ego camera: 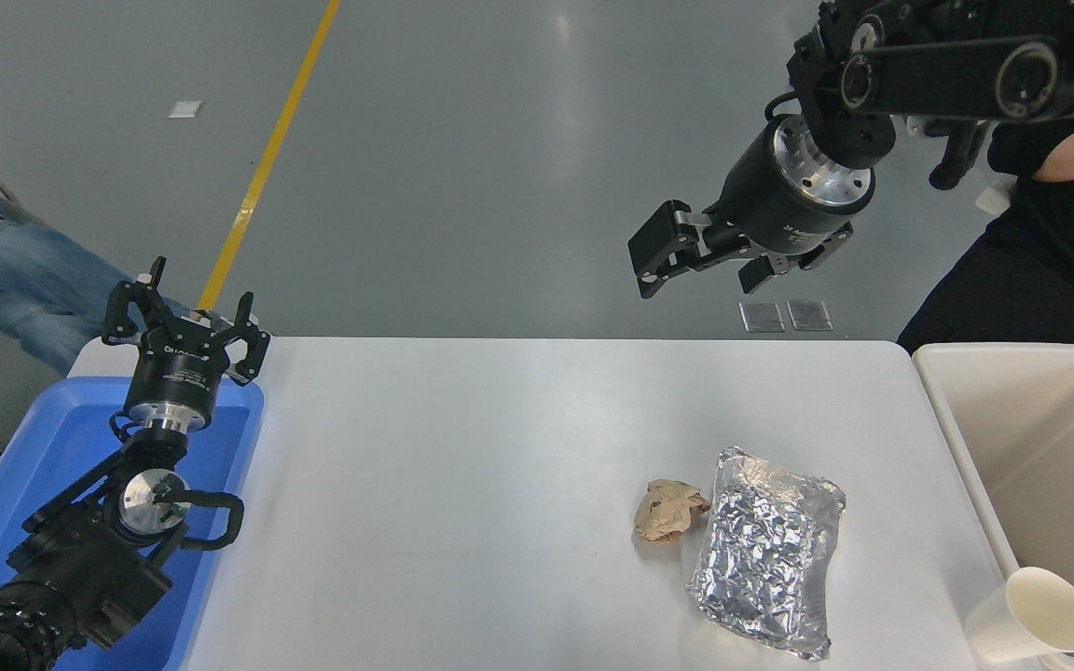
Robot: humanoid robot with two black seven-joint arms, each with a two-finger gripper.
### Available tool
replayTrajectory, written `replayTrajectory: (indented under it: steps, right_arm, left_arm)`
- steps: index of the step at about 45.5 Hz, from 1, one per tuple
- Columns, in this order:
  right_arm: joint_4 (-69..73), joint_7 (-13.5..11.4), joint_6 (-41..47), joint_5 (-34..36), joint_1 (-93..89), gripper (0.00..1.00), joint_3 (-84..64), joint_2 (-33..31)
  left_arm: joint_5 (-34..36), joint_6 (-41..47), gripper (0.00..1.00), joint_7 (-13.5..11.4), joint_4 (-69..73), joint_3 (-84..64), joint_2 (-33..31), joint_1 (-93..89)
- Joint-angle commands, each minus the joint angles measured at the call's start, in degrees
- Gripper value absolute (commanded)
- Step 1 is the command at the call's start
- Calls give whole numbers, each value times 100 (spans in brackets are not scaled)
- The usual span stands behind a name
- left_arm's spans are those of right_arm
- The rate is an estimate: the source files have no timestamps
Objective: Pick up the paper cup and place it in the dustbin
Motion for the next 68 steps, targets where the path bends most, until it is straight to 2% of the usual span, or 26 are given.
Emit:
replayTrajectory:
  steps: [1,26,46,59,68]
  right_arm:
    - [0,0,-17,0,-29,100,0,17]
    - [-483,0,-17,-9,-460,100,52,395]
    - [-607,0,-17,-18,-556,100,-53,369]
    - [-729,0,-61,-220,-916,100,-316,-167]
    - [-756,9,-789,-387,-1435,100,-1159,-606]
  left_arm:
    - [-1,0,99,0,0,0,3,0]
    - [-1,0,99,0,0,0,-6,0]
    - [-1,0,99,0,0,0,-6,0]
    - [-1,0,99,0,0,0,-6,0]
    - [-1,0,99,0,0,0,-6,0]
